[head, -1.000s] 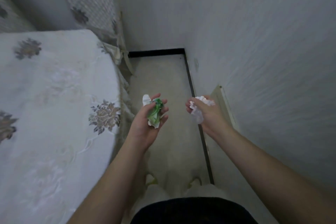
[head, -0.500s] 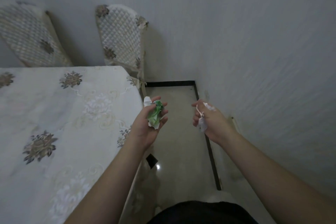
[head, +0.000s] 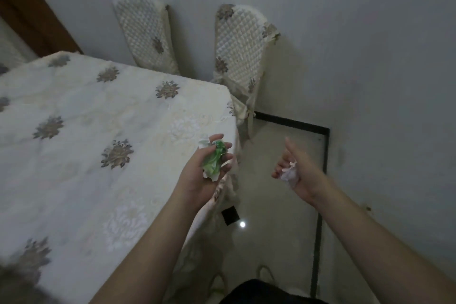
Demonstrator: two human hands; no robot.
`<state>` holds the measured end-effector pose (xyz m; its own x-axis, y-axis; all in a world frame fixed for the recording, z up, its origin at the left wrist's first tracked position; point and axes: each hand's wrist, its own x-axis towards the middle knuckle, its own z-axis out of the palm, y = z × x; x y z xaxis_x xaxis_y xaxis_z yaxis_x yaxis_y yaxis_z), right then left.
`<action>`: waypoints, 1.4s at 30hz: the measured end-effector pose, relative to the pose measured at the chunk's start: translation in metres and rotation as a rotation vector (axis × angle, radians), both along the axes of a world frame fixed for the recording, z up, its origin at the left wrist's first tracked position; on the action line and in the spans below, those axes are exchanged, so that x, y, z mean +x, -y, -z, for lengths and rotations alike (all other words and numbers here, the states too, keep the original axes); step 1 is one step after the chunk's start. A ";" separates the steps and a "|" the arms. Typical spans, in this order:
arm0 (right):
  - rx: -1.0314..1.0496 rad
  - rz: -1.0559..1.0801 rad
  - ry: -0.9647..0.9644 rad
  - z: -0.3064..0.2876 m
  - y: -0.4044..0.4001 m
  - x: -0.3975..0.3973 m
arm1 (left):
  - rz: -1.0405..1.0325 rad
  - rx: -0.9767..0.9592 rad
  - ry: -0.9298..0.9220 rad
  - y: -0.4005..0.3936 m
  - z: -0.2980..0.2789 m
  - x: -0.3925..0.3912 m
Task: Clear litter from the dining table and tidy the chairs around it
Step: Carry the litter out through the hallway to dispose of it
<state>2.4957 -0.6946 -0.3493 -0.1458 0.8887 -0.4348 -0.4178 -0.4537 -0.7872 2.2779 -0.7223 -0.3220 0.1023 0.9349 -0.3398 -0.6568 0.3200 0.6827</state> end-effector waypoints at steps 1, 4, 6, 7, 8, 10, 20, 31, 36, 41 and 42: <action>-0.024 -0.043 -0.024 0.002 -0.004 -0.010 | -0.050 0.002 -0.007 0.008 0.001 -0.009; -0.097 -0.180 -0.089 0.009 -0.009 -0.047 | -0.224 -0.028 -0.033 0.045 0.004 -0.034; -0.138 -0.267 -0.124 0.008 -0.004 -0.078 | -0.327 -0.052 -0.035 0.077 0.004 -0.048; -0.152 -0.310 -0.149 0.006 0.001 -0.094 | -0.381 -0.058 -0.037 0.094 0.003 -0.055; -0.147 -0.347 -0.156 0.004 0.008 -0.110 | -0.437 -0.060 -0.040 0.110 0.003 -0.063; -0.102 -0.424 -0.138 -0.002 0.023 -0.140 | -0.552 -0.049 -0.038 0.143 0.000 -0.079; -0.026 -0.756 -0.147 -0.028 0.124 -0.255 | -0.945 -0.006 0.035 0.321 -0.004 -0.138; -0.127 -1.039 -0.161 -0.024 0.358 -0.392 | -1.346 0.028 0.070 0.597 0.000 -0.205; -0.148 -1.111 -0.154 -0.025 0.425 -0.424 | -1.513 0.043 0.093 0.662 -0.005 -0.210; -0.155 -1.219 -0.143 -0.034 0.466 -0.456 | -1.553 -0.006 0.107 0.698 0.004 -0.214; -0.168 -1.253 -0.156 -0.035 0.474 -0.462 | -1.573 -0.006 0.127 0.702 0.006 -0.215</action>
